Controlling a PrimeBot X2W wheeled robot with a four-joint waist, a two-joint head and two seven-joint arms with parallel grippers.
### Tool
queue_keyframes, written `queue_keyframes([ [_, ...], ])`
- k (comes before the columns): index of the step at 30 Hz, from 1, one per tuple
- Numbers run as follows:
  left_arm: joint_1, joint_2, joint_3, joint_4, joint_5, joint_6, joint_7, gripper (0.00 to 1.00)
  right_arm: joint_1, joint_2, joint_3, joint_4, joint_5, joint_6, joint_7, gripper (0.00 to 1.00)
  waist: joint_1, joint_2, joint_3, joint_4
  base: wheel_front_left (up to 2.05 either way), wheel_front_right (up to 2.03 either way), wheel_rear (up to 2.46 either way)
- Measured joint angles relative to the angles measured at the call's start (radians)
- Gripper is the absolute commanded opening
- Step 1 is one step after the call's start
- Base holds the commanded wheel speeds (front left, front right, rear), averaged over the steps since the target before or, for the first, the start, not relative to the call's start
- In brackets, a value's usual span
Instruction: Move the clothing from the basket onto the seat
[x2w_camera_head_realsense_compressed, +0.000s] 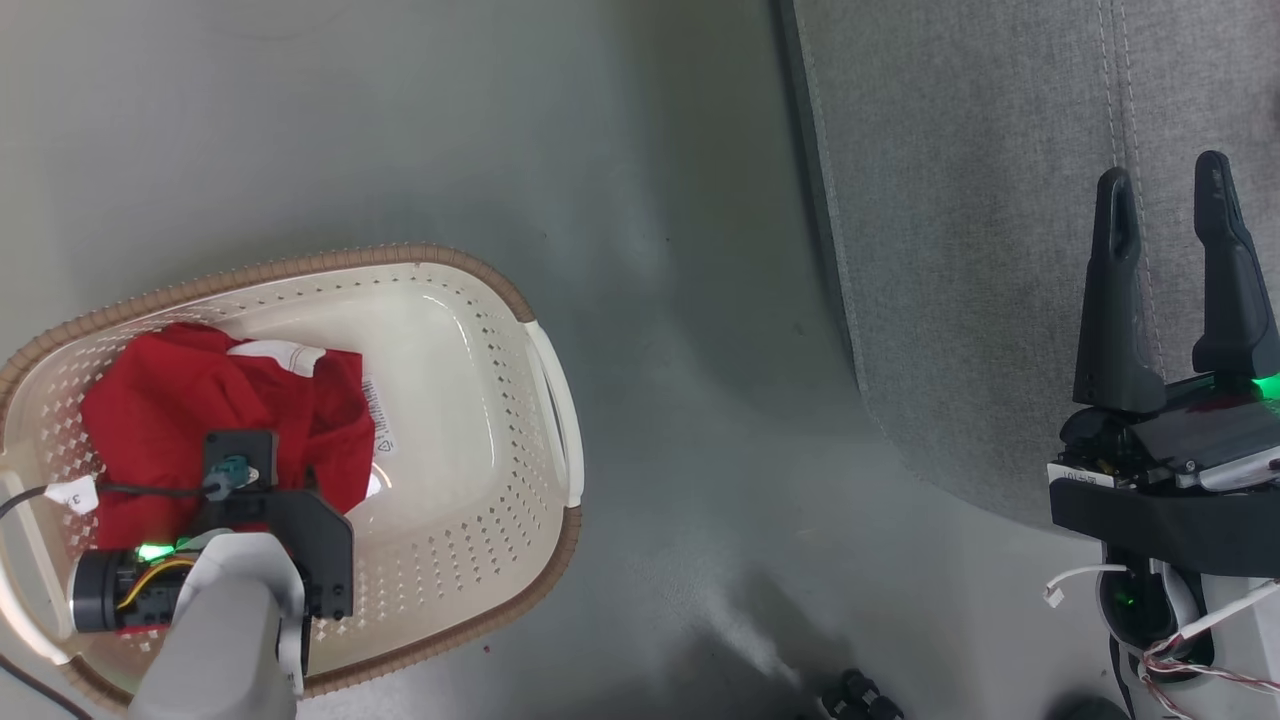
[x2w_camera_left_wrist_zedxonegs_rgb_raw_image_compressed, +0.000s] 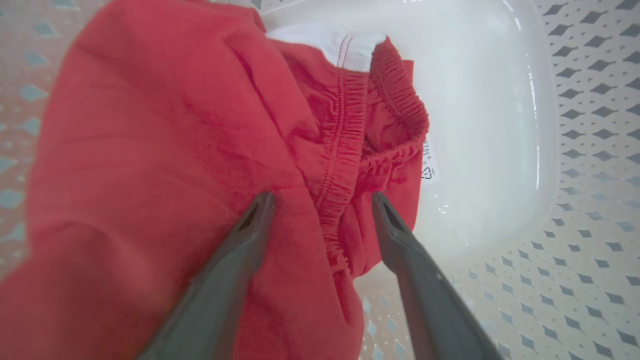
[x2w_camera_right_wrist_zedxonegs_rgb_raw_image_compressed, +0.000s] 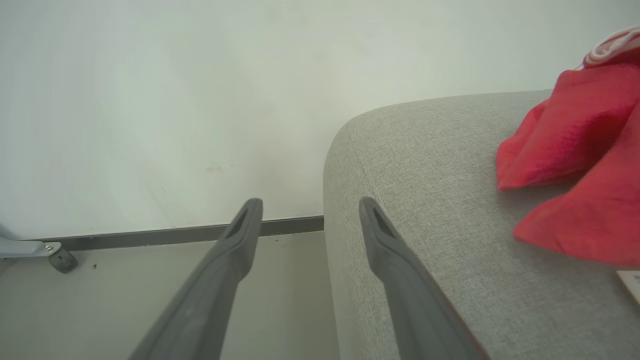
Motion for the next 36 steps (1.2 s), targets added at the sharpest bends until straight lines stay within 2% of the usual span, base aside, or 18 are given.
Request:
queue_keyframes([
  [7,-0.033,-0.001,0.023,0.059,0.017,0.0,0.038,1.0,0.0,0.002,0.0,0.0,0.0,0.006,-0.001,1.0,0.0,0.0,0.009,0.001,0.0,0.0,0.0],
  [8,-0.045,-0.001,0.032,0.077,0.018,0.0,0.048,0.93,-0.002,0.004,0.0,0.0,0.006,0.009,-0.001,1.0,-0.0001,0.0,0.011,0.002,0.0,0.0,0.0],
  [9,-0.049,-0.002,0.035,0.083,0.018,0.0,0.05,0.4,-0.003,0.004,0.0,0.0,0.007,0.009,-0.001,1.0,0.0,-0.0001,0.012,0.002,0.0,0.0,0.0],
  [10,-0.052,-0.002,0.035,0.088,0.025,0.0,0.051,0.01,-0.004,0.005,0.0,0.001,0.007,0.009,-0.001,1.0,0.0,0.0,0.013,0.002,0.0,0.0,0.0],
  [23,-0.067,-0.035,0.042,0.135,0.057,0.0,0.036,0.0,-0.02,0.006,-0.012,0.034,0.007,0.018,-0.006,1.0,-0.0001,-0.0002,-0.007,0.014,0.0,0.0,0.0],
  [30,-0.088,-0.086,0.045,0.13,0.052,0.0,-0.03,0.0,-0.019,0.002,-0.018,0.07,0.005,0.024,-0.008,1.0,-0.0001,-0.0002,-0.054,0.035,0.0,0.0,0.0],
  [36,-0.085,-0.099,0.047,0.118,0.035,0.0,-0.093,0.0,-0.016,-0.001,-0.018,0.098,-0.008,0.027,-0.008,1.0,-0.0001,-0.0002,-0.107,0.055,0.0,0.0,0.0],
])
